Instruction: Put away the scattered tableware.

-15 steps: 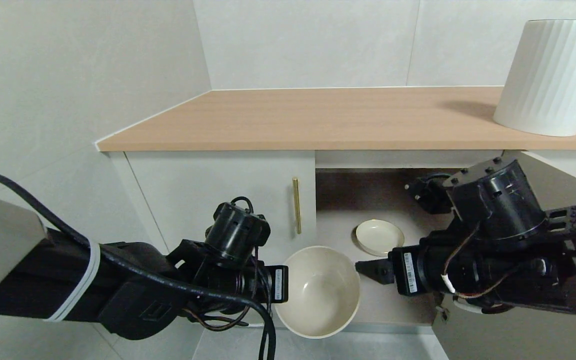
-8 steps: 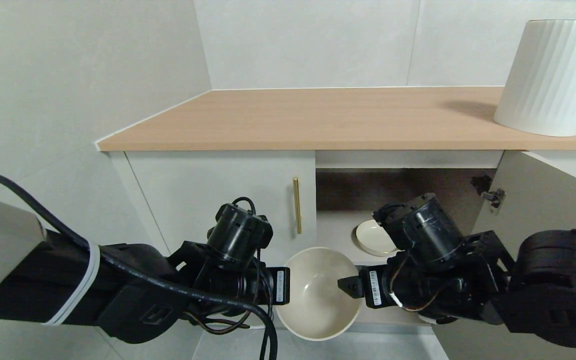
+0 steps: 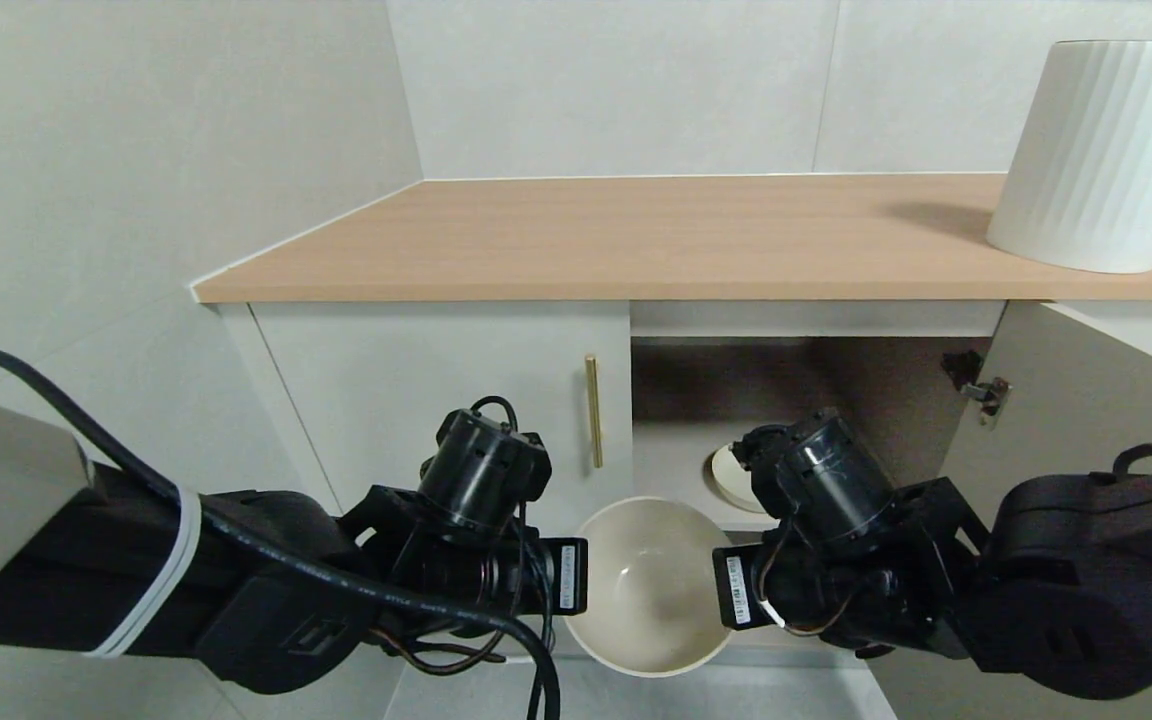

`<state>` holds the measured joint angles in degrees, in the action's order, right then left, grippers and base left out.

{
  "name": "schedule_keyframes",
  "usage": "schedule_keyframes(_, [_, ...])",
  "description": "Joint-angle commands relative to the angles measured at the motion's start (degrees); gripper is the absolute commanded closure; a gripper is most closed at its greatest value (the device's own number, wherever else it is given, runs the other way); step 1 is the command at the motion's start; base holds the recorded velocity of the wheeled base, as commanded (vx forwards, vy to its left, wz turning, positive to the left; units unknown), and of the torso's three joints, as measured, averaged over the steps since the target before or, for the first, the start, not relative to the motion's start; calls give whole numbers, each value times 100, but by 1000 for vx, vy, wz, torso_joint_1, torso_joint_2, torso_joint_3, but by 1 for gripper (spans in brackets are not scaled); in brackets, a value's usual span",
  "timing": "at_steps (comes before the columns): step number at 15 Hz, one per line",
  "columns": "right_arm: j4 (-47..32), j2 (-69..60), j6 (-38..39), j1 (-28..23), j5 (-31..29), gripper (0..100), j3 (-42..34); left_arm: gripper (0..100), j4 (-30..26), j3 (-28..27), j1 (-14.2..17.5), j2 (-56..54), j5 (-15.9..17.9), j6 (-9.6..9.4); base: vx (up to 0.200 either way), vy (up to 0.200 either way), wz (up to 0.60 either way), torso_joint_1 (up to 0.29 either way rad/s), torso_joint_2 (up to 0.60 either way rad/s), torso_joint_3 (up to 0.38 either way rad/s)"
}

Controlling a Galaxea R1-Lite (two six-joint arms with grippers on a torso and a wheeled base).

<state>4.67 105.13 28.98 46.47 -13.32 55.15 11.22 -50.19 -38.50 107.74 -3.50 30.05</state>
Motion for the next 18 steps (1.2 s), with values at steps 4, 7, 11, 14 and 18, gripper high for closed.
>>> schedule_keyframes(4, [-10, -81, -15, 29, 5, 100, -22, 100, -23, 0, 9, 1, -28, 1, 0, 0, 0, 0, 0, 0])
schedule_keyframes(7, [-19, -72, -15, 20, 5, 100, -31, 100, -23, 9, 9, -34, -28, 1, 0, 0, 0, 0, 0, 0])
schedule_keyframes(11, [-19, -37, -24, 20, 5, 100, -31, 0, -14, 0, 9, -113, -37, 10, 0, 0, 0, 0, 0, 0])
schedule_keyframes(14, [-10, 42, -15, -24, 23, 100, -4, 0, -5, 9, 9, -289, -28, 27, 0, 0, 0, 0, 0, 0])
schedule_keyframes(18, [254, 508, 11, -630, 5, 100, -75, 0, -5, 18, 18, -473, -28, 45, 0, 0, 0, 0, 0, 0])
